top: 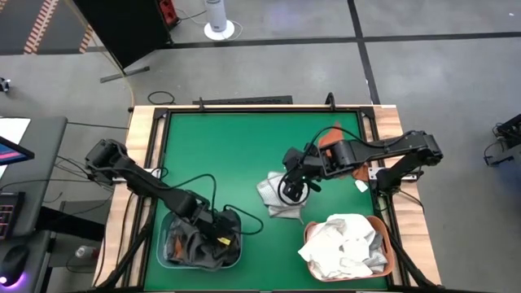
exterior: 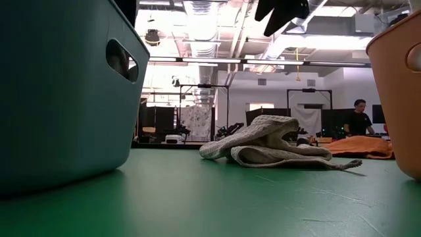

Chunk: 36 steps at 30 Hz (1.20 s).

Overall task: Sort towels by color in basket
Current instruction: Put the gray towel into the green bin, then put the light gray towel into the orange bin

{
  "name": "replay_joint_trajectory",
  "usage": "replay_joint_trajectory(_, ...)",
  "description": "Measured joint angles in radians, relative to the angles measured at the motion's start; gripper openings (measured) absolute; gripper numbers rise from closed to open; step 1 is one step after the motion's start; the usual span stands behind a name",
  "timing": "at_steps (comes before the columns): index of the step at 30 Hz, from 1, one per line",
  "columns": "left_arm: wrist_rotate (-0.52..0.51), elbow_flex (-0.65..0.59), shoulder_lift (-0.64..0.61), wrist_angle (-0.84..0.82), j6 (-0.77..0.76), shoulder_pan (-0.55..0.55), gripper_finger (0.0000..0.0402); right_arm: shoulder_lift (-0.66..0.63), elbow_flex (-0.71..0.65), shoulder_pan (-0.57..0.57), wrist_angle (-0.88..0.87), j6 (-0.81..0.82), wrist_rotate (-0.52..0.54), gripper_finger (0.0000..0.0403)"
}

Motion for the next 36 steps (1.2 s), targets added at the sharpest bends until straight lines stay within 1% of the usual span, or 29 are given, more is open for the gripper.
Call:
replay_joint_trajectory(2, 0.000, 0.018, -0.027, -0.014, 0.003, 0.000, 0.0243, 0.002, 0.000, 0.000, 0.001, -0.017, -0.005, 0.0265)
replay_joint_trajectory(8, -0.002, 0.083, -0.100, -0.154, 0.060, -0.001, 0.0243, 0.002, 0.000, -0.010, 0.001, -0.022, -0.006, 0.0265)
replay_joint_trajectory(14, -0.082, 0.110, -0.178, -0.194, 0.097, 0.006, 0.0243, 0.002, 0.000, -0.007, 0.002, -0.031, -0.008, 0.0265)
replay_joint_trajectory(21, -0.106, 0.110, -0.222, -0.291, 0.081, 0.025, 0.0243, 0.010, -0.002, -0.008, 0.009, -0.073, -0.009, 0.0265)
replay_joint_trajectory(24, -0.184, 0.110, -0.253, -0.291, 0.079, 0.024, 0.0242, 0.020, -0.046, -0.007, 0.039, -0.091, -0.011, 0.0265)
replay_joint_trajectory(28, -0.352, 0.110, -0.319, -0.315, 0.062, 0.025, 0.0242, 0.046, -0.156, -0.006, 0.160, -0.094, -0.069, 0.0265)
replay_joint_trajectory(31, -0.457, 0.110, -0.375, -0.351, 0.028, 0.025, 0.0242, 0.070, -0.213, -0.001, 0.226, -0.078, -0.083, 0.0265)
replay_joint_trajectory(34, -0.515, 0.110, -0.424, -0.397, -0.022, 0.029, 0.0242, 0.118, -0.253, 0.000, 0.242, -0.083, -0.084, 0.0265)
replay_joint_trajectory(36, -0.528, 0.110, -0.448, -0.432, -0.052, 0.033, 0.0242, 0.163, -0.270, -0.006, 0.257, -0.083, -0.084, 0.0265)
